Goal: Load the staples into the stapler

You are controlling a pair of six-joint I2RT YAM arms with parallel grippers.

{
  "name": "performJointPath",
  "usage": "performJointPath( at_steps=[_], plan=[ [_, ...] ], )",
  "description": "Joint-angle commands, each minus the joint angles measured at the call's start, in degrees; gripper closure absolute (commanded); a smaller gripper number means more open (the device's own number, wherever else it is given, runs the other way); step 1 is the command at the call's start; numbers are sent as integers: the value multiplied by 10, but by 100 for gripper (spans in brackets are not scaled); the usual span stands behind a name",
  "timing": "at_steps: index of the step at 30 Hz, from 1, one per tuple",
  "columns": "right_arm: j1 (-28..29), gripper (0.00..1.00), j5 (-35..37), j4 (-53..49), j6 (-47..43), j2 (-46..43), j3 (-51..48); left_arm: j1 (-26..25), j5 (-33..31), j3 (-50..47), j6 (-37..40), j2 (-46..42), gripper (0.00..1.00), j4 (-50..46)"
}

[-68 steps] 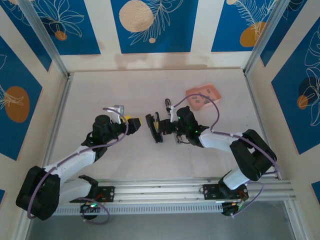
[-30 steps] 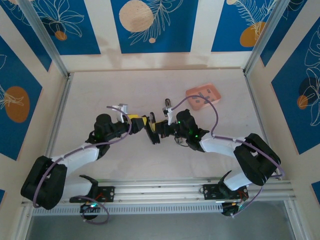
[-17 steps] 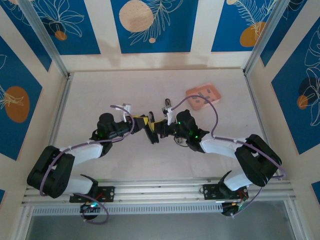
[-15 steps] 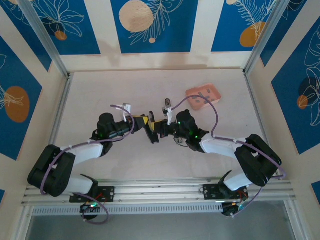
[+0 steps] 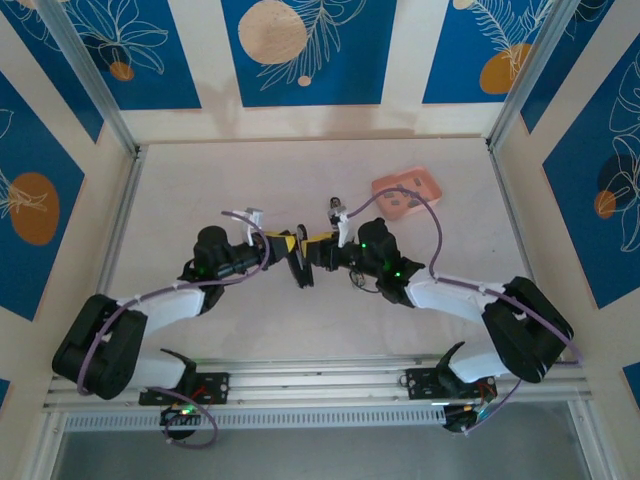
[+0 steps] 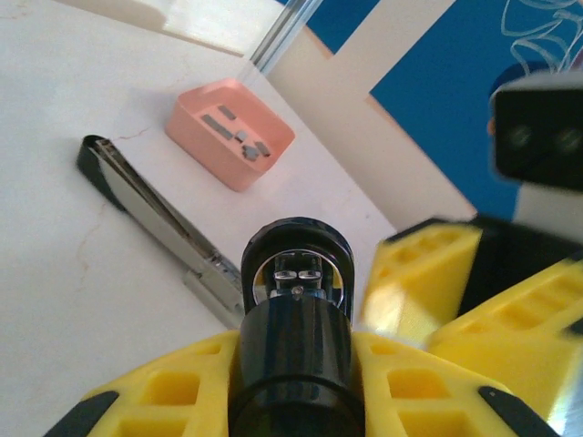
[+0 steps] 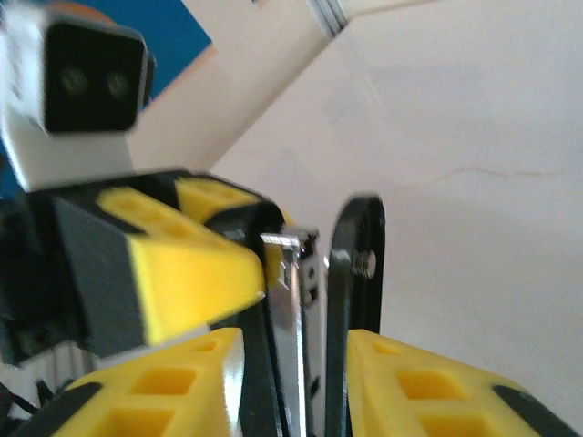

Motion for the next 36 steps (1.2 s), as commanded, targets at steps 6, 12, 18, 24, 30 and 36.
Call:
performJointPath(
  at_steps=[6,12,18,24,30,36],
  plan=[
    [-41,56,-68,-39,15,-44,14,6,-23,15,219,-125,98,-145],
    [-58,56,-137,-150,15,-45,71,6,-19,13,363,-170,100,-224],
    [-65,53,-189,-224,0,-36,112,5,7,3,448,-187,100,-236],
    [-67,49,-219,-300,-2,-14,150,5,31,-12,513,-194,100,-233],
    [-63,47,-251,-378,-10,14,199,4,39,-19,541,-201,100,-233],
    [-50,47,-245,-439,-22,31,228,2,56,-19,546,-201,100,-235]
  ],
)
